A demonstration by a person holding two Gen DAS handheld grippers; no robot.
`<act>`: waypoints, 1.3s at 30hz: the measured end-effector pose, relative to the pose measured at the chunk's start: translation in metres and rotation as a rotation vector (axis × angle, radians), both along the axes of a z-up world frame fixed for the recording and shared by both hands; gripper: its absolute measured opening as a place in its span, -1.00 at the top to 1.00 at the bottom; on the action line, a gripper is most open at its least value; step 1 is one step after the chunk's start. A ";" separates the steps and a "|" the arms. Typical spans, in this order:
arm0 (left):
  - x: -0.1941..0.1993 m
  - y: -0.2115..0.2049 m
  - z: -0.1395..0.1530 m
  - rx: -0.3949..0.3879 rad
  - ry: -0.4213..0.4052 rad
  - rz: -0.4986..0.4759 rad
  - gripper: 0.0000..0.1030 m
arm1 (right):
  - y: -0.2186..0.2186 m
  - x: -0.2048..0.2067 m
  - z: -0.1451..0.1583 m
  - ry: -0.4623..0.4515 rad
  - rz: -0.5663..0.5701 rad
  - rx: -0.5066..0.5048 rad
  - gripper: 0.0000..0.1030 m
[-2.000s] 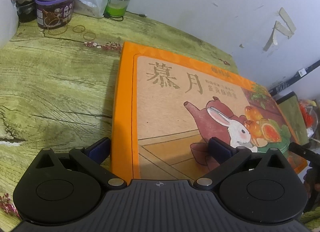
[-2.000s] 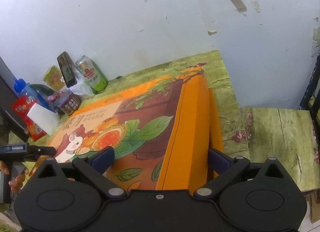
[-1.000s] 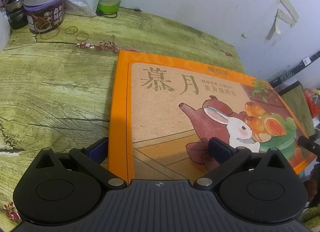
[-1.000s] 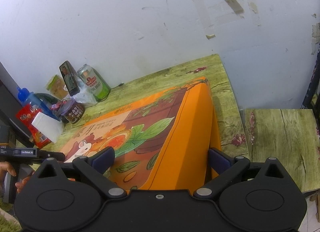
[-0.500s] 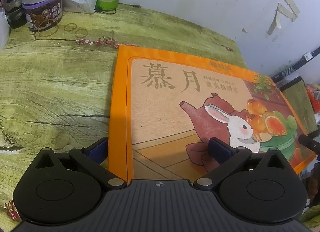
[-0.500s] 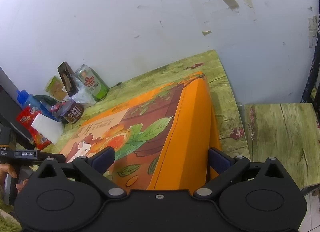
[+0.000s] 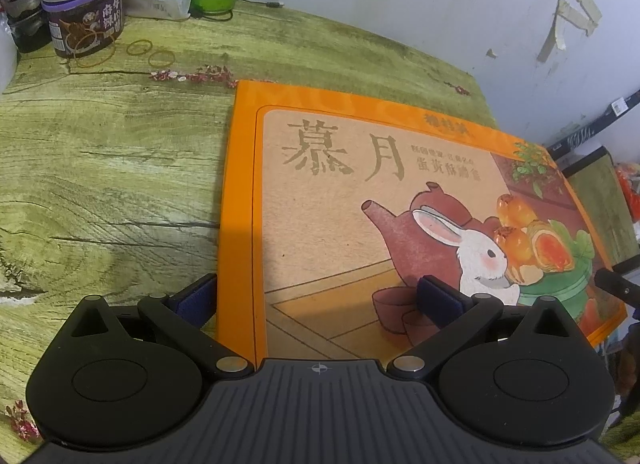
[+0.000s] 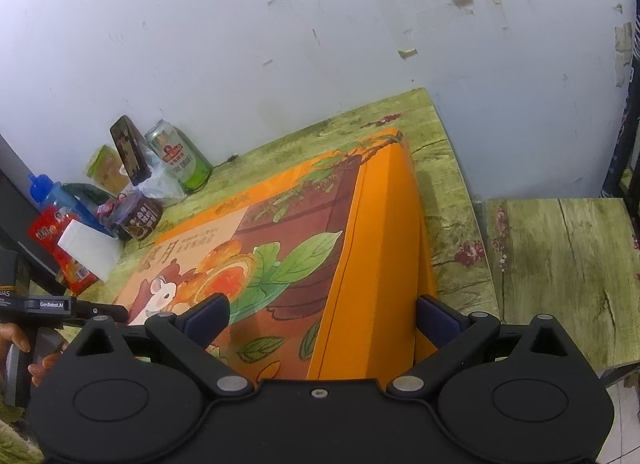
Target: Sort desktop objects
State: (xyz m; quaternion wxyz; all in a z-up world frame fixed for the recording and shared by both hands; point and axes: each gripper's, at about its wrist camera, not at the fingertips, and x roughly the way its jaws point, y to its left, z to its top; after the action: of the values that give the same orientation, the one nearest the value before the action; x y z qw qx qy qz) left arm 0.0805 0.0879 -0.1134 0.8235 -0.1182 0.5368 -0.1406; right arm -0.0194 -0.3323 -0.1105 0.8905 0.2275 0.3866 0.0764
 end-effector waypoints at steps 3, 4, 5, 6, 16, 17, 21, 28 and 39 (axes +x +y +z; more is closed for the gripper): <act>-0.001 -0.001 0.000 0.003 -0.002 -0.001 -1.00 | 0.000 0.000 -0.001 0.004 0.000 -0.003 -0.95; -0.001 -0.001 0.000 0.004 -0.003 -0.002 -1.00 | 0.000 0.000 -0.002 0.005 -0.001 -0.002 -0.95; -0.001 -0.001 0.001 0.005 -0.004 -0.003 -1.00 | 0.000 -0.001 -0.002 0.006 -0.003 0.000 -0.95; -0.001 -0.001 0.001 0.007 -0.004 -0.004 -1.00 | 0.000 -0.001 -0.003 0.008 -0.005 0.002 -0.95; -0.002 -0.006 0.002 0.025 -0.009 -0.019 -1.00 | -0.002 -0.005 -0.010 0.031 -0.020 0.000 -0.94; -0.002 -0.007 0.002 0.027 -0.010 -0.020 -1.00 | -0.001 -0.005 -0.011 0.033 -0.020 0.000 -0.94; -0.003 -0.008 0.002 0.034 -0.012 -0.027 -1.00 | -0.002 -0.006 -0.014 0.044 -0.018 0.001 -0.94; -0.003 -0.010 0.003 0.044 -0.013 -0.037 -1.00 | 0.001 -0.010 -0.017 0.059 -0.017 -0.001 -0.94; -0.014 -0.001 0.007 0.007 -0.031 -0.028 -1.00 | -0.037 -0.022 -0.007 0.066 -0.083 0.175 -0.93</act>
State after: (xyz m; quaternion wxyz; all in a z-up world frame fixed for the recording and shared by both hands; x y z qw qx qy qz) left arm 0.0665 0.0866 -0.1069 0.8299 -0.1059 0.5262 -0.1520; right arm -0.0419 -0.3693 -0.1175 0.8563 0.3226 0.3980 0.0653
